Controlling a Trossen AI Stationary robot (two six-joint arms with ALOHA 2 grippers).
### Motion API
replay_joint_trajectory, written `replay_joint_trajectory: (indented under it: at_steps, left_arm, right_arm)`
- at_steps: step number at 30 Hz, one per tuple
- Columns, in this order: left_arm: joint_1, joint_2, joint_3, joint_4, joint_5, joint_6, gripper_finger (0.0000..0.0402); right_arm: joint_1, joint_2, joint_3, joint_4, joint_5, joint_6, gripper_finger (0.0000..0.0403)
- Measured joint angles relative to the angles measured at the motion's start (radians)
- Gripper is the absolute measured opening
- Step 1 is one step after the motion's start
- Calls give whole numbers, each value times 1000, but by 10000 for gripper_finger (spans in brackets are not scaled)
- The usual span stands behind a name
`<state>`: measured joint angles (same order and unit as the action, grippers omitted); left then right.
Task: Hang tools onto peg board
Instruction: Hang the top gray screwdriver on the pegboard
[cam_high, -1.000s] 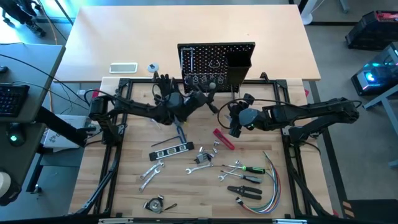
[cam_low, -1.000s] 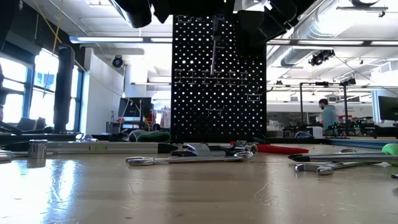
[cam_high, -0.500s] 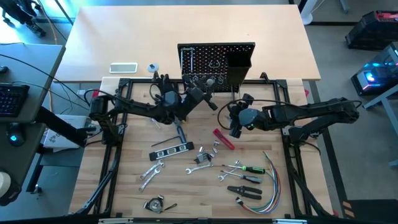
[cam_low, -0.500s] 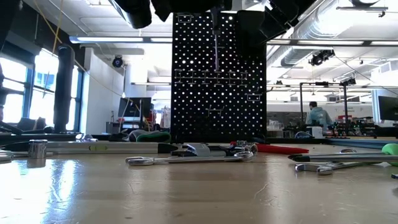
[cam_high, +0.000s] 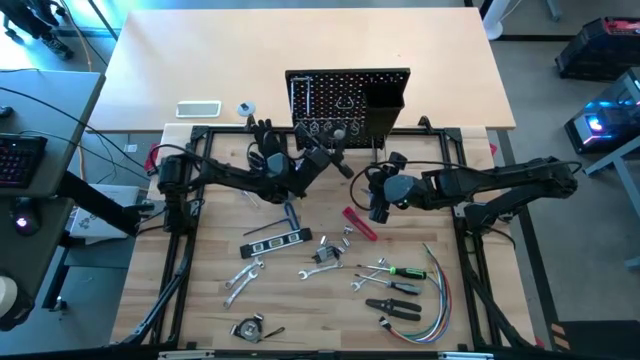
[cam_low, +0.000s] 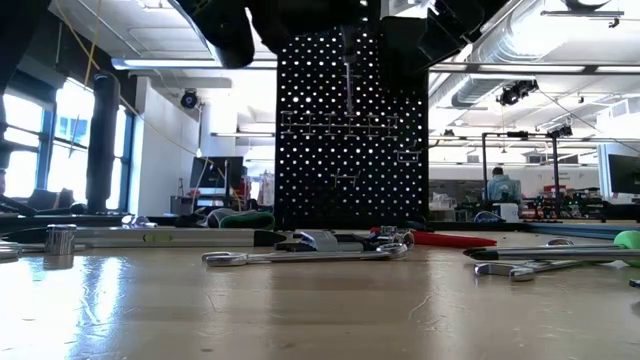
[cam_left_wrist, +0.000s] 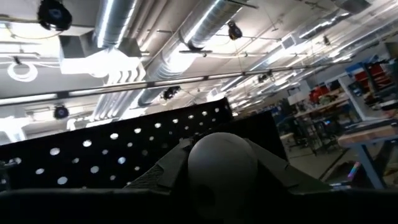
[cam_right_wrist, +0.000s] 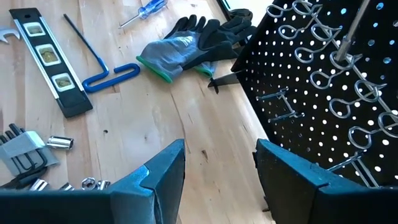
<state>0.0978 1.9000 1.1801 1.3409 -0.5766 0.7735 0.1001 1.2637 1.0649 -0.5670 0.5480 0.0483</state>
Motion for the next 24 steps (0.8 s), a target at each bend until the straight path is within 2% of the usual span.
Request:
replay_joint_trajectory:
  at_steps: [14,24]
  left_arm:
    - [6,1,0,-3,-12,8,108]
    - [33,1,0,-38,-21,-75,108]
  right_arm:
    - [-4,0,0,1,0,-4,188]
    - [-4,0,0,2,0,-1,188]
